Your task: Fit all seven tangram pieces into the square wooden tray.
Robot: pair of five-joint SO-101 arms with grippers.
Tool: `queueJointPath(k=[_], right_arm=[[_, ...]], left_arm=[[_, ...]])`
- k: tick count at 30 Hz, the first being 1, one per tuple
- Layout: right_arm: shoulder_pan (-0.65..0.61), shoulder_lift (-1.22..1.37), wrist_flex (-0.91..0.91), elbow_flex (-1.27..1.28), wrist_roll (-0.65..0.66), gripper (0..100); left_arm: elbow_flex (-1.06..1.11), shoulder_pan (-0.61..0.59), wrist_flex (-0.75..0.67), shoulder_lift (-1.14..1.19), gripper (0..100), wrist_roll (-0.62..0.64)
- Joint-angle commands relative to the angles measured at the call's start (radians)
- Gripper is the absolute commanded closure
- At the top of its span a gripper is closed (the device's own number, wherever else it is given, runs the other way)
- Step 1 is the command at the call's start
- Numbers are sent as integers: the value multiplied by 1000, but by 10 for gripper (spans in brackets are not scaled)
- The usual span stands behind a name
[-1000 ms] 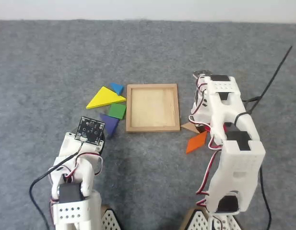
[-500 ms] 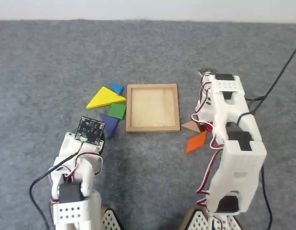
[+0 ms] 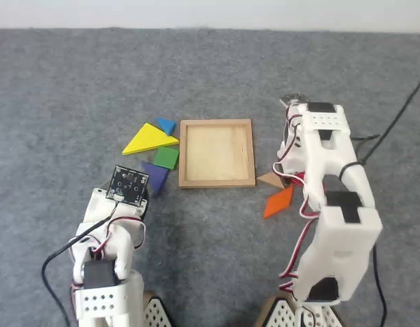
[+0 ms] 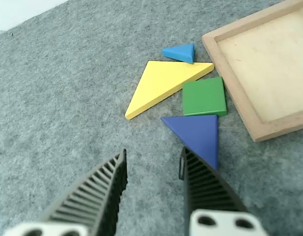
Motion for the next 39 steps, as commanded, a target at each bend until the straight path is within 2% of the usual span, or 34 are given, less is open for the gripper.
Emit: queueJointPath(k=[1,7,11,15,19,25,32,35,39], right_arm=[[-8,-148,22,-15,72,808],[-47,-226,-15,-29,244,808],[-160,-225,-82,-35,381,808],[-265,-229,-236,-35,554,808],[-352,-220,-348,-31,640,808],[-406,-127,-476,-38,727,804],[-412,27,-501,-130,729,794],[-423,76,-495,-169,726,727],[-453,114,-375,-255,729,638]], left_arm=[[-5,2,0,9,826,-12],[-5,2,0,9,826,-12],[-5,2,0,9,826,-12],[-5,2,0,9,826,-14],[-5,2,0,9,826,-14],[-5,-3,0,6,826,-14],[-5,-5,0,5,826,-14],[-5,-5,0,5,826,-14],[-5,-5,0,5,826,-14]])
